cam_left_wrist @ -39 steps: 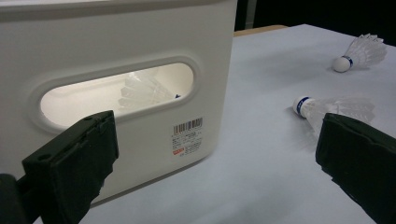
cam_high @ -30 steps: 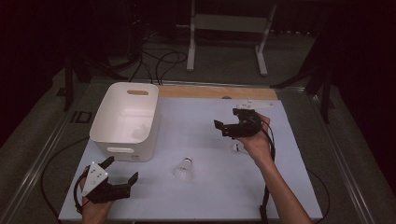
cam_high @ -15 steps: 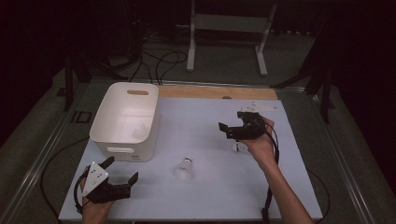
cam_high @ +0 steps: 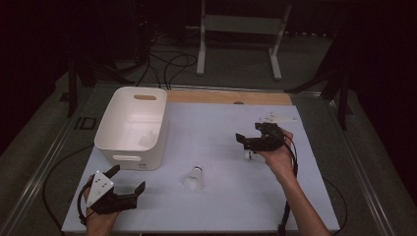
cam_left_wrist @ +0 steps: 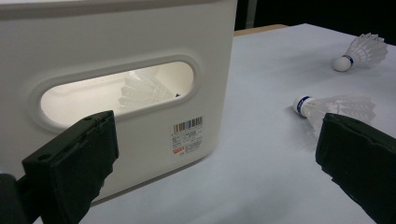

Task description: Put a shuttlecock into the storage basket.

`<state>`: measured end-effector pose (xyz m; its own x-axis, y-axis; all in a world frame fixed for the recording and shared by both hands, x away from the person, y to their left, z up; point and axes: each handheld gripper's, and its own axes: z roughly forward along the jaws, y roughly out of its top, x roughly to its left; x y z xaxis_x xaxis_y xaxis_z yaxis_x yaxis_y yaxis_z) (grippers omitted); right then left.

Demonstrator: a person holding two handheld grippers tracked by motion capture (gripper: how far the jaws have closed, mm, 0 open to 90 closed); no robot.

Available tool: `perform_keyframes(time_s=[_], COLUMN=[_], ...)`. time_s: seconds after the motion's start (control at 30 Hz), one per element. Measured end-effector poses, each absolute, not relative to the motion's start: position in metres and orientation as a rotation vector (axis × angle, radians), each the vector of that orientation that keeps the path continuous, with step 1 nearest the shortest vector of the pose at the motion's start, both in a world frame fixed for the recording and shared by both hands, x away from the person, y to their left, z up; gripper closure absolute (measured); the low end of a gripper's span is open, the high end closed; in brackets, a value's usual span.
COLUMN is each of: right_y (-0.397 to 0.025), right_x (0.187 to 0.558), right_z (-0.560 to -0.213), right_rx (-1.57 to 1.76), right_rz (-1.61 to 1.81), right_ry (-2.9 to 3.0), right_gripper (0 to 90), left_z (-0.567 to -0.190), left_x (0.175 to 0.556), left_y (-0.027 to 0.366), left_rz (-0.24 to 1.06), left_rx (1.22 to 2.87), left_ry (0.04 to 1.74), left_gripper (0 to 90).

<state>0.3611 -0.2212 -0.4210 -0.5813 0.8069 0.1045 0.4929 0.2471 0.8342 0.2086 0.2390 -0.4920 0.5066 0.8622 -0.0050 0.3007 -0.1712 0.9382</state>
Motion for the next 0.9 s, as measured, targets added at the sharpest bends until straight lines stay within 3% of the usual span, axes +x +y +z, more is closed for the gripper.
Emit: perform_keyframes(time_s=[0.9], right_y=[-0.251], right_x=[0.351], right_z=[-0.446], right_rx=[1.285], right_rz=[1.156], right_ry=[2.187], right_gripper=[9.8], left_z=[-0.492], left_x=[0.208], left_y=[0.239], left_rz=[0.684], left_rx=[1.718], left_ry=[0.99], left_gripper=[0.0])
